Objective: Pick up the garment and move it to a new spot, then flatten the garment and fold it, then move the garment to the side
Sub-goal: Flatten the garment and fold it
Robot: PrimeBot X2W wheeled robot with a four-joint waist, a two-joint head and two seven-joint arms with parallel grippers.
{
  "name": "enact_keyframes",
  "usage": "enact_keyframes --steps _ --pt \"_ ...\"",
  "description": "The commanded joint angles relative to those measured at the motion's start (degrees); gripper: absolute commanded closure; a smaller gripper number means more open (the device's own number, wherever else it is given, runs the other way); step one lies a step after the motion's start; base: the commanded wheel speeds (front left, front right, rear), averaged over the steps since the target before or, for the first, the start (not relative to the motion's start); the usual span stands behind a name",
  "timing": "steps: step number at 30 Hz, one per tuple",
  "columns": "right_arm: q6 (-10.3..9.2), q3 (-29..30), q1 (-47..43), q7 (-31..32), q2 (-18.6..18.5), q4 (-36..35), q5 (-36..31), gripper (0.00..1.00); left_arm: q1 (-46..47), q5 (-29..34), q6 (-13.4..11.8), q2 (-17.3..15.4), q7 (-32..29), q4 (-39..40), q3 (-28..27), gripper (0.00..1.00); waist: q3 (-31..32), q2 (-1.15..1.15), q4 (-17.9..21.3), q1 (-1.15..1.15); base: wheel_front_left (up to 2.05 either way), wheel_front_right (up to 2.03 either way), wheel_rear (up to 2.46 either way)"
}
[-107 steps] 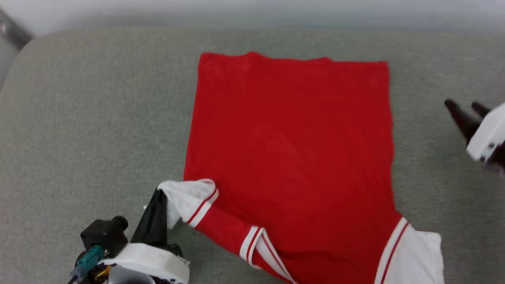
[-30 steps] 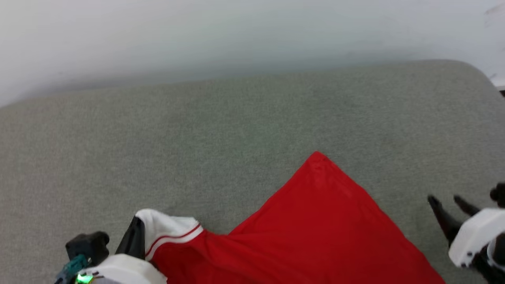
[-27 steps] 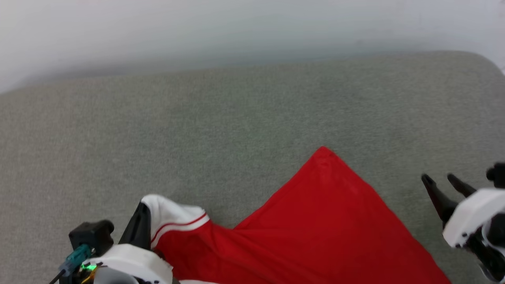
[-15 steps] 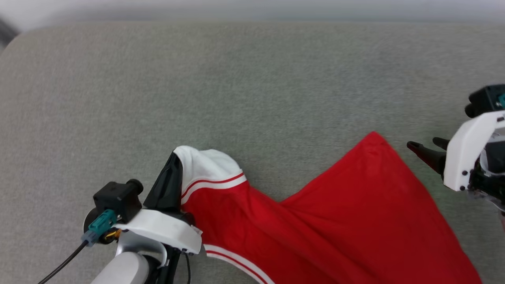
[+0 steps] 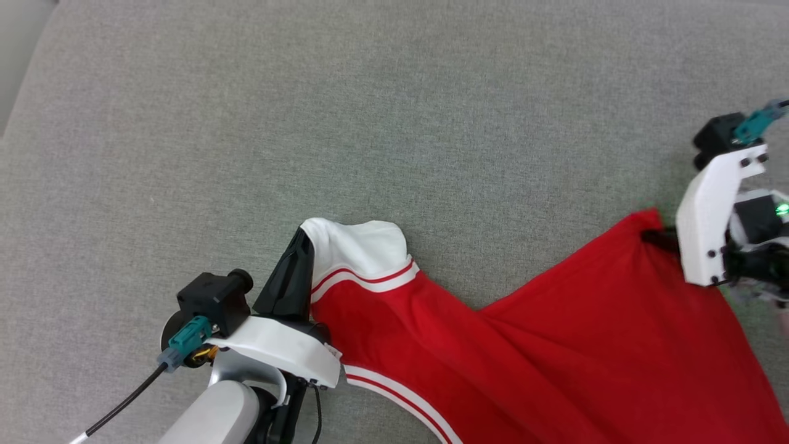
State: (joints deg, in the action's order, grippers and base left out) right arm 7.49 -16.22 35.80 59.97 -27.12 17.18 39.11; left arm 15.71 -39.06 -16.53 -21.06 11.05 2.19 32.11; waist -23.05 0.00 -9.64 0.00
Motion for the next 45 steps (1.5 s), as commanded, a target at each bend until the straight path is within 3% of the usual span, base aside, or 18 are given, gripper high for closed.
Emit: enact_keyframes --steps 1,12,20,23,32,45 --pt "0.0 -2.21 -3.59 0.78 1.57 2.27 0.37 1.0 0.13 -0.31 0.28 -0.12 0.3 -0.15 -0.29 1.0 0.57 0.0 0.28 0.0 0.0 0.0 0.0" --pt "-0.01 -1.94 -0.66 -10.37 -0.64 0.56 -2.27 1.0 3.14 -0.66 1.34 -5.06 -3.0 -2.16 -2.24 1.0 11.27 0.0 5.5 0.0 0.0 0.0 0.0" --pt "-0.01 -0.04 6.02 -17.11 -0.23 3.71 -6.19 1.0 15.91 -0.21 4.43 -8.55 -8.97 -8.27 -3.74 1.0 16.27 0.0 10.87 0.0 0.0 0.0 0.0" --pt "-0.02 -0.2 9.8 -19.36 -0.29 4.96 -7.63 1.0 22.45 -0.1 5.43 -8.17 -11.23 -12.9 -4.05 1.0 16.15 0.0 12.1 0.0 0.0 0.0 0.0" --pt "-0.04 1.16 25.07 -28.36 -0.86 7.18 -11.57 1.0 46.34 1.97 8.27 -5.96 -11.76 -26.78 -5.84 1.0 8.58 0.0 13.91 0.0 0.0 0.0 0.0" --pt "-0.05 3.44 43.17 -43.6 -2.5 9.53 -15.12 1.0 73.64 5.6 8.41 -5.68 -9.76 -34.86 -8.24 1.0 -7.79 0.0 14.42 0.0 0.0 0.0 0.0"
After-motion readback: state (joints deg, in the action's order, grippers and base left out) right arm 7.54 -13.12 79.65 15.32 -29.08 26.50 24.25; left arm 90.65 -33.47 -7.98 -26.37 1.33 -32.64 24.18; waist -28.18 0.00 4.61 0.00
